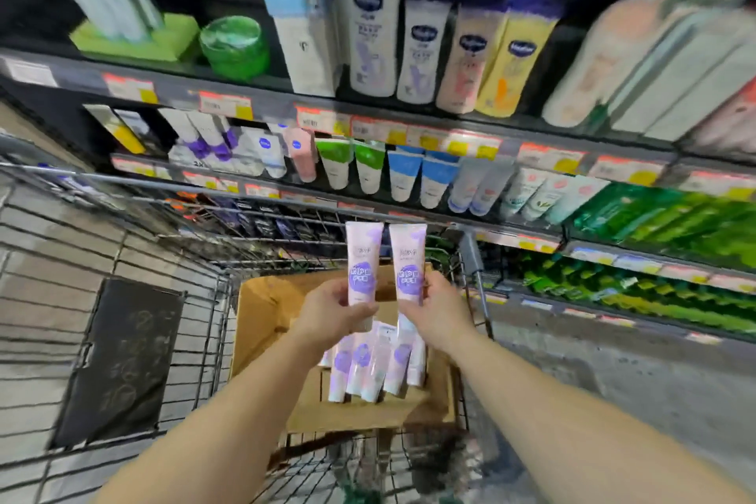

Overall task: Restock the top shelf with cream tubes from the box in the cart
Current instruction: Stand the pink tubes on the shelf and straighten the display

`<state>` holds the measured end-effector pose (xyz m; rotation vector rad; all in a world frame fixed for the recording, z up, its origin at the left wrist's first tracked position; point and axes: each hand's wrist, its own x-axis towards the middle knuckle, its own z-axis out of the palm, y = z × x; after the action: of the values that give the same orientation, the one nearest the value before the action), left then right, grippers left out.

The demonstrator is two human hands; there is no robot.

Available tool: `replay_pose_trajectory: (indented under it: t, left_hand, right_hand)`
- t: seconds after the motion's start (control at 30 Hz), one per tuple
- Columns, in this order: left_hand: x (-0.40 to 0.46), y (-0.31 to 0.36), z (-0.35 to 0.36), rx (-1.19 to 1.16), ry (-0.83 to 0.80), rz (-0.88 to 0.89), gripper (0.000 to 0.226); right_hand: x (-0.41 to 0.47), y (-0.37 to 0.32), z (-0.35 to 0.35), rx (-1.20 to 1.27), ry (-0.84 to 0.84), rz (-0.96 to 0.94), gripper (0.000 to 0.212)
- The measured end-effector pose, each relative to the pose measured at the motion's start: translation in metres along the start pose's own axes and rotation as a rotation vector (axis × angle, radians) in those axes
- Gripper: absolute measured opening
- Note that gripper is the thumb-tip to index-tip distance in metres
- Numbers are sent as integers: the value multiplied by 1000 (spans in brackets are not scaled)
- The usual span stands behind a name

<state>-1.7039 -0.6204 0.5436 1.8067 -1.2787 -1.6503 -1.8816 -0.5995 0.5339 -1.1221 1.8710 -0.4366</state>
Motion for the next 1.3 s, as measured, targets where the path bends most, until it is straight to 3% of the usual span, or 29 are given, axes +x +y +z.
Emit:
replay_pose_trajectory:
  t: [0.17, 0.3, 0.7, 0.87, 1.0, 1.3]
  left_hand:
    - [-33, 70, 21, -11, -38, 137, 27]
    - [-56, 144, 70, 5, -91, 324, 26]
    - [-186, 329, 390, -3, -300, 686, 26]
    - [-234, 388, 483, 16, -336, 862, 18]
    - [-241, 424, 521, 41, -352, 871, 27]
    - [-193, 500, 550, 43, -311, 943, 24]
  right_hand:
    - [-37, -21, -77, 114, 117, -62, 33]
    - [-65, -14, -158, 225, 231, -127, 22]
    - [-207, 144, -489, 305, 698, -228, 28]
    - [-251, 199, -592, 323, 829, -195, 37]
    - [-254, 209, -644, 348, 906, -247, 35]
    - [-189, 179, -718, 367, 902, -331, 25]
